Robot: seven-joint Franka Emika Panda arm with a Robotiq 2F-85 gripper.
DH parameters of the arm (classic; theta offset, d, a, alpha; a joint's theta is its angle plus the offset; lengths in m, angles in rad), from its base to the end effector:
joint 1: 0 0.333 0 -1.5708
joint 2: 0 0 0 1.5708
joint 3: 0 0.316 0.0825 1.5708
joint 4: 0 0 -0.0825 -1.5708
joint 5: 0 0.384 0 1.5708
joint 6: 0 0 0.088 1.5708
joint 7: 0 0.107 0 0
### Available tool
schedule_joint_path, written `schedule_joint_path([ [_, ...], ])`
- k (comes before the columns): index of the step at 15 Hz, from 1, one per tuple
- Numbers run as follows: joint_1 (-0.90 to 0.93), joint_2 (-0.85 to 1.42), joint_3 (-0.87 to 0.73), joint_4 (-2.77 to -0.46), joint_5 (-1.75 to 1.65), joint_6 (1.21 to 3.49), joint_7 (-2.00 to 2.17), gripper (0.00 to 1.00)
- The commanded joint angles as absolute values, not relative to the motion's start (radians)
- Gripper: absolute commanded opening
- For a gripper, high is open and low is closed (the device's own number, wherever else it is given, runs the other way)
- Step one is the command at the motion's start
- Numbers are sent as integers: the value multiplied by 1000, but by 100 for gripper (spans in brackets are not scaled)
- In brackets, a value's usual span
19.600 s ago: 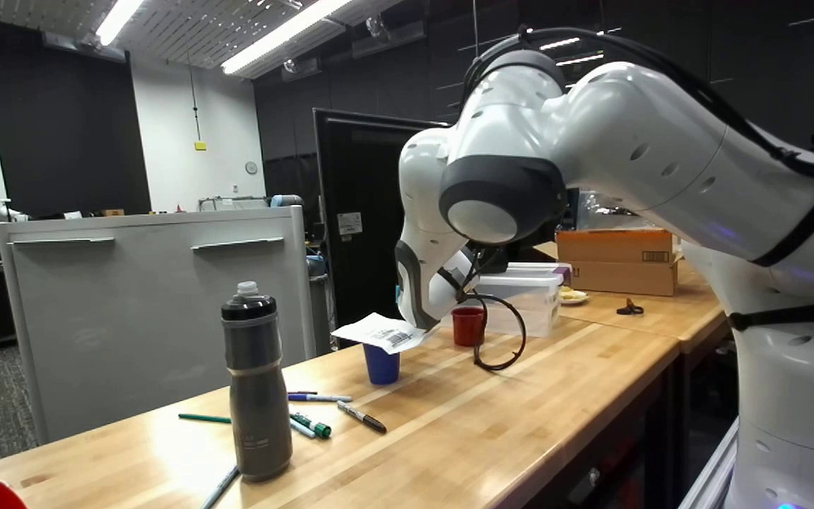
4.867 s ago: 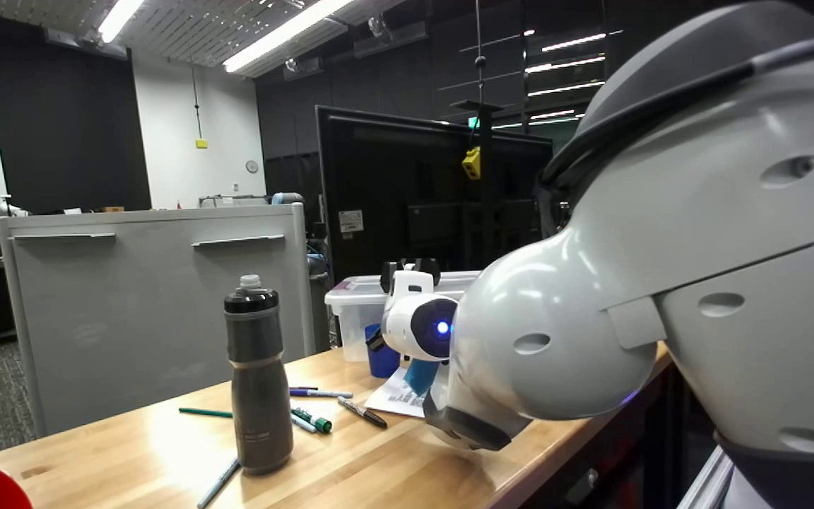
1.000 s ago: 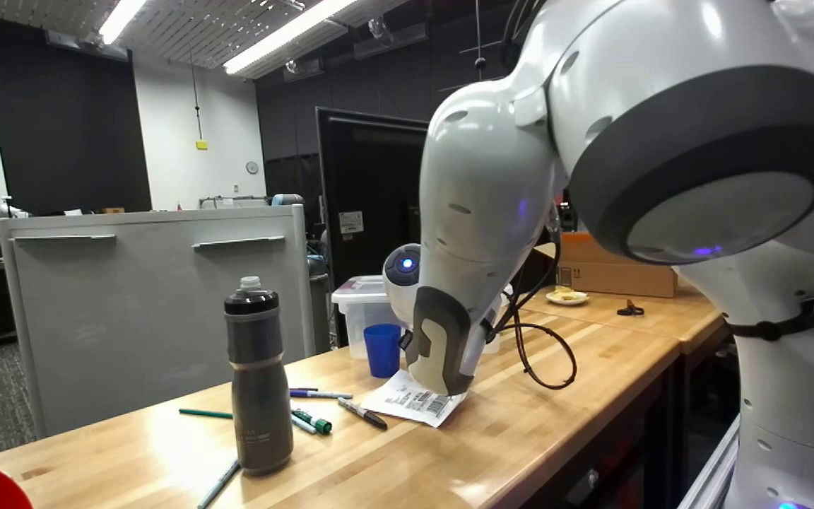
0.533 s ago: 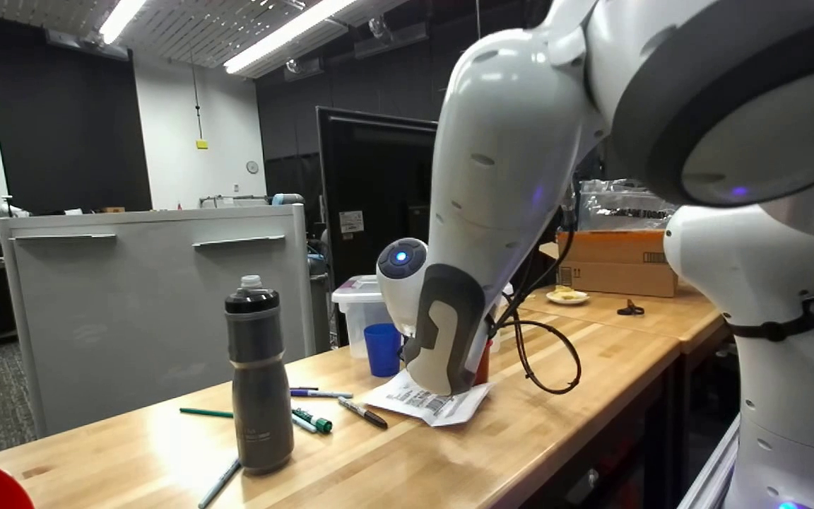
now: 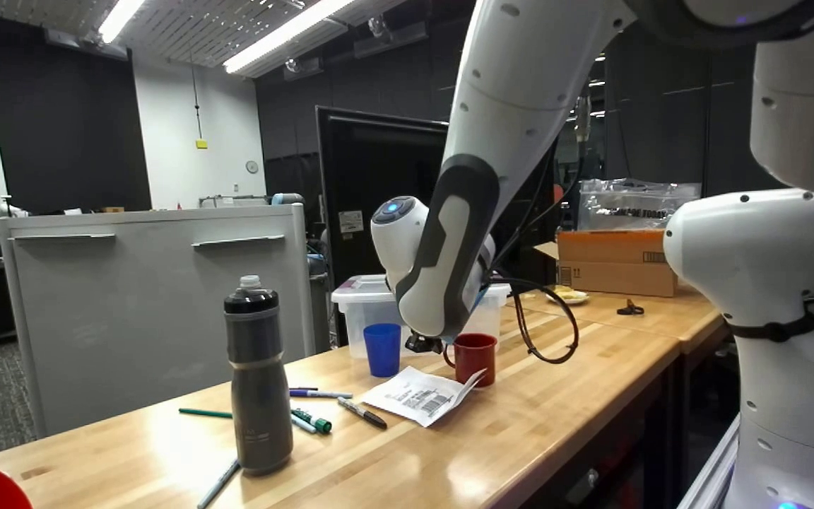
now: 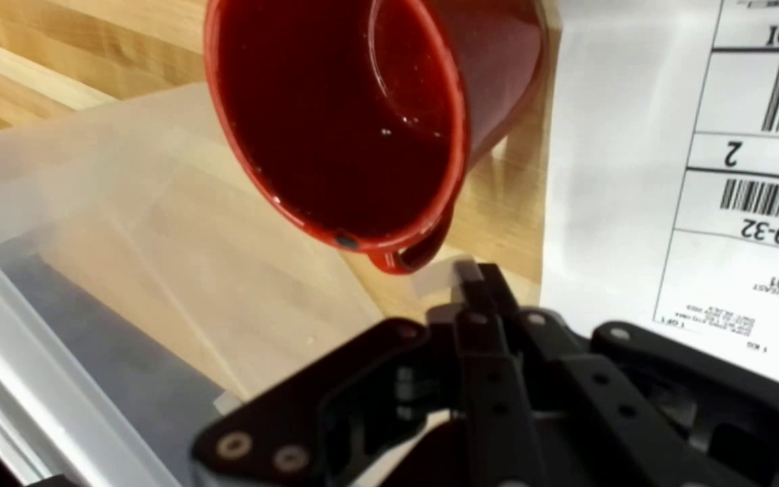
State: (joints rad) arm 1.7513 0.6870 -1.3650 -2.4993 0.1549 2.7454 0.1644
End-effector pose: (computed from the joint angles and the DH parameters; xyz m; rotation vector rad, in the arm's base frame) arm 0.4625 0.1424 0.2543 2.5663 0.2164 0.3966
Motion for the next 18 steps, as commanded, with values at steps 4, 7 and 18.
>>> schedule_joint_path([
  [4, 1771, 427, -1448, -2477, -1, 2555, 141, 0],
  [7, 1775, 378, -1460, -2468, -44, 2516, 156, 0],
  [18, 1826, 230, -1433, -2437, -2, 2311, 96, 0],
])
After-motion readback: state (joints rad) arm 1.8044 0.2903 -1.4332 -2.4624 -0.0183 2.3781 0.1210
